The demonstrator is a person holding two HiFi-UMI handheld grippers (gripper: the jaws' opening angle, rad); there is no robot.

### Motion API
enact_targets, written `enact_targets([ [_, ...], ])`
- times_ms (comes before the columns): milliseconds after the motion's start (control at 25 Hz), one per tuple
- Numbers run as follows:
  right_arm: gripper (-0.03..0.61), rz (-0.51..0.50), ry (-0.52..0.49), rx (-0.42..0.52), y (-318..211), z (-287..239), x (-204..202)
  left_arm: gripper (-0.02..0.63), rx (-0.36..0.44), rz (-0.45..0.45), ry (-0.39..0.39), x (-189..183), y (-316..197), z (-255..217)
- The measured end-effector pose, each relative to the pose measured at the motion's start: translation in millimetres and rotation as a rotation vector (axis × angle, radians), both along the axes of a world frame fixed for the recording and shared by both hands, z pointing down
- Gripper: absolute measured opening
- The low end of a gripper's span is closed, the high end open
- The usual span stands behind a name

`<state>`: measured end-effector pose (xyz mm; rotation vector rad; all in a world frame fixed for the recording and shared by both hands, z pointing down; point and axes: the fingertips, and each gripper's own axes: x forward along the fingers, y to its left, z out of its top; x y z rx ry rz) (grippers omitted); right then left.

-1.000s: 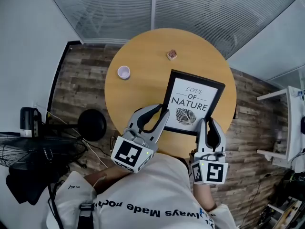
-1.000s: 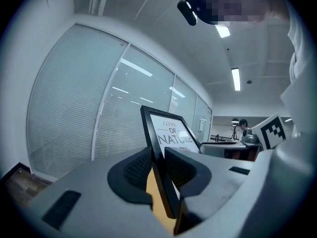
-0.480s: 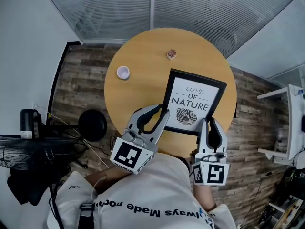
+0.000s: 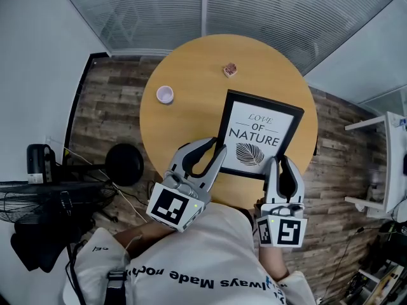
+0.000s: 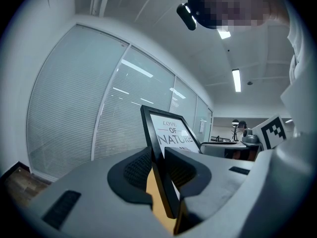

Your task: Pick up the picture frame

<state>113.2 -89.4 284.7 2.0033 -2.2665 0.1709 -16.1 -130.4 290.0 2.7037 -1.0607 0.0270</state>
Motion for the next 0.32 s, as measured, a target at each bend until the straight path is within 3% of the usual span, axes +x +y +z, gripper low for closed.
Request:
enact_targets([
  [320,0.091,0.001,-0.007,0.002,3.8,-0.8,1.7,0.097,0.001,0.001,0.001,1.9,3.6,-1.3],
])
